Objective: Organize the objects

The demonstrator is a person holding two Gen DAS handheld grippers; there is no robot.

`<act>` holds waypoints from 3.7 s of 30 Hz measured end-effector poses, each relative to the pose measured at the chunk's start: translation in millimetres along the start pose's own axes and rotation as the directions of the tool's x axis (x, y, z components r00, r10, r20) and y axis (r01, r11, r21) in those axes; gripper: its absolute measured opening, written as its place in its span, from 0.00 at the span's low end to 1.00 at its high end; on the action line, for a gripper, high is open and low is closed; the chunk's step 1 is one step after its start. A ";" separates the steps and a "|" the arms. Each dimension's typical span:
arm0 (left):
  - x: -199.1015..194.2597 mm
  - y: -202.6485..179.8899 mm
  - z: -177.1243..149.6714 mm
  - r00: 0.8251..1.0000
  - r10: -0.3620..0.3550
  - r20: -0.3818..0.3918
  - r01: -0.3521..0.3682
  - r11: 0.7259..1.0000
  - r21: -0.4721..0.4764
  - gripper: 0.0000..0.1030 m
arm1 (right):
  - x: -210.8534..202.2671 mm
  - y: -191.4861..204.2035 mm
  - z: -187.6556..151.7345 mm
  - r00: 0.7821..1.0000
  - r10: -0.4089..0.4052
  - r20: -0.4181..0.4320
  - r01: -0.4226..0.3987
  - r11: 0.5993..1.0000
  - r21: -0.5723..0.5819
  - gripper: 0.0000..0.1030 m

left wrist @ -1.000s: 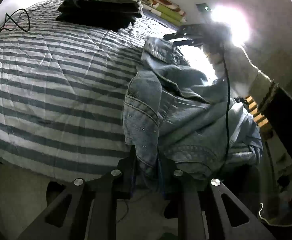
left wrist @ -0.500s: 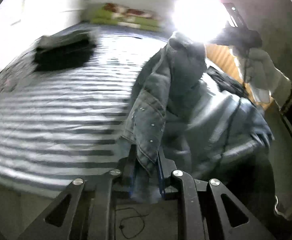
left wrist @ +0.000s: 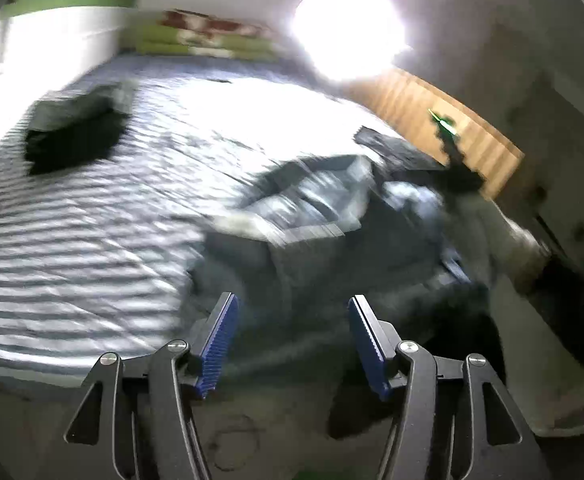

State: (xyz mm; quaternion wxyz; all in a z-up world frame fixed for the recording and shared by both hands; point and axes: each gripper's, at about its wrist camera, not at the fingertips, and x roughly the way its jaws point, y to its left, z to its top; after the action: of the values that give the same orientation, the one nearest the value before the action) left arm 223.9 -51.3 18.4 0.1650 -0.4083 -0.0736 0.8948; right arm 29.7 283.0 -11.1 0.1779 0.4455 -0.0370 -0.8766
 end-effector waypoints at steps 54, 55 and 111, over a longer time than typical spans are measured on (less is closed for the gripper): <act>73.2 -8.9 36.8 0.985 0.065 -0.163 -0.045 0.991 0.126 0.44 | 30.6 76.3 -8.3 0.973 0.068 -0.219 -0.026 0.982 0.188 0.27; 68.6 -1.7 35.6 0.985 0.061 -0.163 -0.043 0.993 0.110 0.45 | 34.5 72.8 -7.5 0.970 0.082 -0.231 -0.031 0.975 0.219 0.27; 100.1 22.7 43.5 0.967 0.071 -0.246 -0.068 0.998 0.017 0.10 | 2.4 65.9 0.2 0.985 0.025 -0.172 0.021 0.965 0.260 0.46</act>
State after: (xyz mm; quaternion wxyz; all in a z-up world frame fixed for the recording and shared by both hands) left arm 124.4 -36.8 -29.8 0.1432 -0.5178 -0.0343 0.8427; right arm 46.7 220.6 1.9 0.1211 0.5396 -0.1369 -0.8218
